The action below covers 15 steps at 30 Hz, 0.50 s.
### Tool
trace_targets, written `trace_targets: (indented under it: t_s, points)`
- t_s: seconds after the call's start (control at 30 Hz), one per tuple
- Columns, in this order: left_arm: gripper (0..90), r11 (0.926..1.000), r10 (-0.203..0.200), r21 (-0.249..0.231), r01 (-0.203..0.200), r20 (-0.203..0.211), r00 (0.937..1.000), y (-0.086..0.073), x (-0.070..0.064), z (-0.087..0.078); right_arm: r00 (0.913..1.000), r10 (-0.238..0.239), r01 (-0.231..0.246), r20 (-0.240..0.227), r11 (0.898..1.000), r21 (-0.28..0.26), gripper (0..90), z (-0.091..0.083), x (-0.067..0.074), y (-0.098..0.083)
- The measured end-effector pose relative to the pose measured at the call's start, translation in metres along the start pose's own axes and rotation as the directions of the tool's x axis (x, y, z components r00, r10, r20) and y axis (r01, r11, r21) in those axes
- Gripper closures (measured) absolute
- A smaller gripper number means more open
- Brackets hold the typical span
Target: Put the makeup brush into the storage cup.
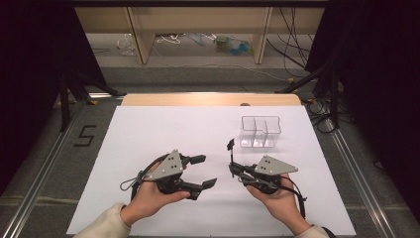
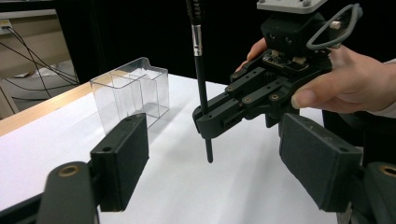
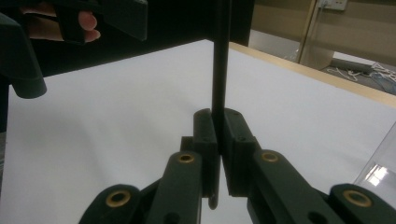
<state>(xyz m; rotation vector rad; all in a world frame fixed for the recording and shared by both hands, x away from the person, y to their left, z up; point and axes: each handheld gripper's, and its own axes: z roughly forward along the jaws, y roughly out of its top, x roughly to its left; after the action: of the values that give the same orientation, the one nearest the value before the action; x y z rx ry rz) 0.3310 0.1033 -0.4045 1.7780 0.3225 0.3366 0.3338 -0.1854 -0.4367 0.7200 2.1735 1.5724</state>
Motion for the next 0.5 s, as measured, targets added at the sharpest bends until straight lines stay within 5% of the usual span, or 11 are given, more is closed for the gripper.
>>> trace_targets:
  t_s: [0.1,0.17,0.2,0.4,0.43,0.47,0.5]
  points:
    - [22.0,0.9996,0.025,-0.013,-0.025,-0.003,0.9997,-0.001,0.002,-0.006,1.0,-0.005,0.005,0.001,1.0,0.004,85.7,-0.001,-0.001,0.0]
    - [21.1,0.9996,-0.016,-0.024,0.015,-0.006,0.9999,-0.003,0.0,-0.011,1.0,0.0,0.0,0.007,1.0,0.0,85.8,-0.001,-0.002,0.001]
    - [20.8,0.9933,-0.112,-0.031,0.112,-0.009,0.9937,-0.005,-0.007,-0.014,1.0,-0.002,0.002,0.009,1.0,-0.005,85.8,-0.002,-0.002,0.001]
    - [19.1,0.9918,-0.116,-0.056,0.114,-0.023,0.993,-0.011,-0.007,-0.032,0.9998,0.007,-0.007,0.018,1.0,-0.006,85.7,-0.004,-0.005,0.002]
    - [18.9,0.9983,-0.018,-0.056,0.016,-0.03,0.9994,-0.01,0.0,-0.036,0.9999,0.007,-0.007,0.013,1.0,-0.018,85.8,-0.004,-0.006,0.002]
    - [18.7,0.9966,0.052,-0.058,-0.059,-0.127,0.9906,-0.009,0.006,-0.042,0.9997,0.008,-0.007,0.023,1.0,-0.017,85.8,-0.004,-0.007,0.002]
    - [18.7,0.9972,0.039,-0.059,-0.045,-0.089,0.9953,-0.011,0.005,-0.044,0.9997,0.007,-0.007,0.022,1.0,-0.015,85.8,-0.005,-0.007,0.002]
